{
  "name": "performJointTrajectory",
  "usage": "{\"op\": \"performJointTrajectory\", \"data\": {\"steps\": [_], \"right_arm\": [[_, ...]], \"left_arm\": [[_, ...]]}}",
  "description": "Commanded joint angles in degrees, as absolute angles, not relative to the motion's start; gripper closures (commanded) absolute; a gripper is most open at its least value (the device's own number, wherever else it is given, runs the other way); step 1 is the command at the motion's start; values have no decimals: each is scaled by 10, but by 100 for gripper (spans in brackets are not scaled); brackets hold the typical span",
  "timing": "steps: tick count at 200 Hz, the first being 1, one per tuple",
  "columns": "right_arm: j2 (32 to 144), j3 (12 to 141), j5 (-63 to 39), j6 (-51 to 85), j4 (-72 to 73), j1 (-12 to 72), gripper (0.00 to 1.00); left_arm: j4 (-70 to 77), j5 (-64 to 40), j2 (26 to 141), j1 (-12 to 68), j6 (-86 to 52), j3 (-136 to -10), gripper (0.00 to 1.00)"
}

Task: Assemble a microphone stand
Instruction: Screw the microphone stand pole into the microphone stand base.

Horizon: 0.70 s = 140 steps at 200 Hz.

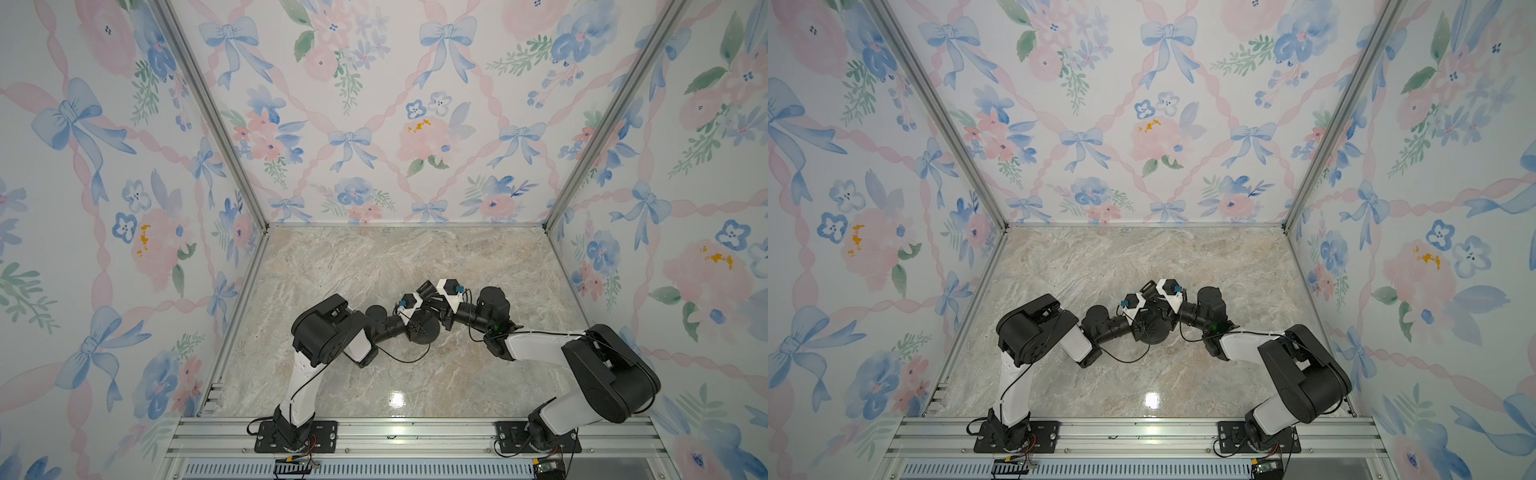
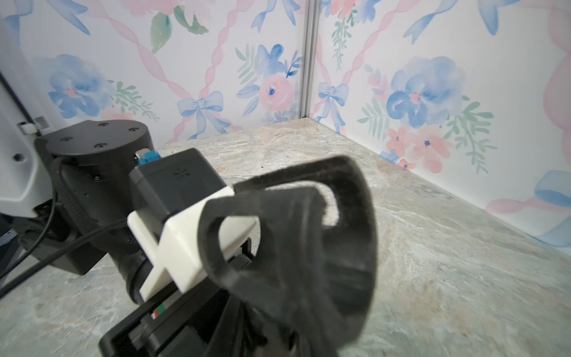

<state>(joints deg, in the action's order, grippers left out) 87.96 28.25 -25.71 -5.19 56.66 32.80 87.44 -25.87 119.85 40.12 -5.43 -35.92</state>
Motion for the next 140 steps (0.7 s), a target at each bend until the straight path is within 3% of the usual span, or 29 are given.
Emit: {"op": "performJointTrajectory", "data": {"steps": [1, 42, 80, 114, 140], "right_arm": [[901, 238, -53, -25, 591, 405, 100], [938, 208, 130, 5, 660, 493, 100], [965, 190, 130, 20, 721, 505, 100], [907, 168, 38, -8, 693, 464, 67], [822, 190, -147, -37, 536, 381, 51]], "left_arm": [[889, -257, 1209, 405, -58, -359, 70], [896, -255, 1210, 404, -60, -357, 74], [898, -257, 1211, 404, -60, -356, 86], [902, -264, 1212, 402, -62, -356, 92], [905, -269, 1214, 401, -62, -356, 93]]}}
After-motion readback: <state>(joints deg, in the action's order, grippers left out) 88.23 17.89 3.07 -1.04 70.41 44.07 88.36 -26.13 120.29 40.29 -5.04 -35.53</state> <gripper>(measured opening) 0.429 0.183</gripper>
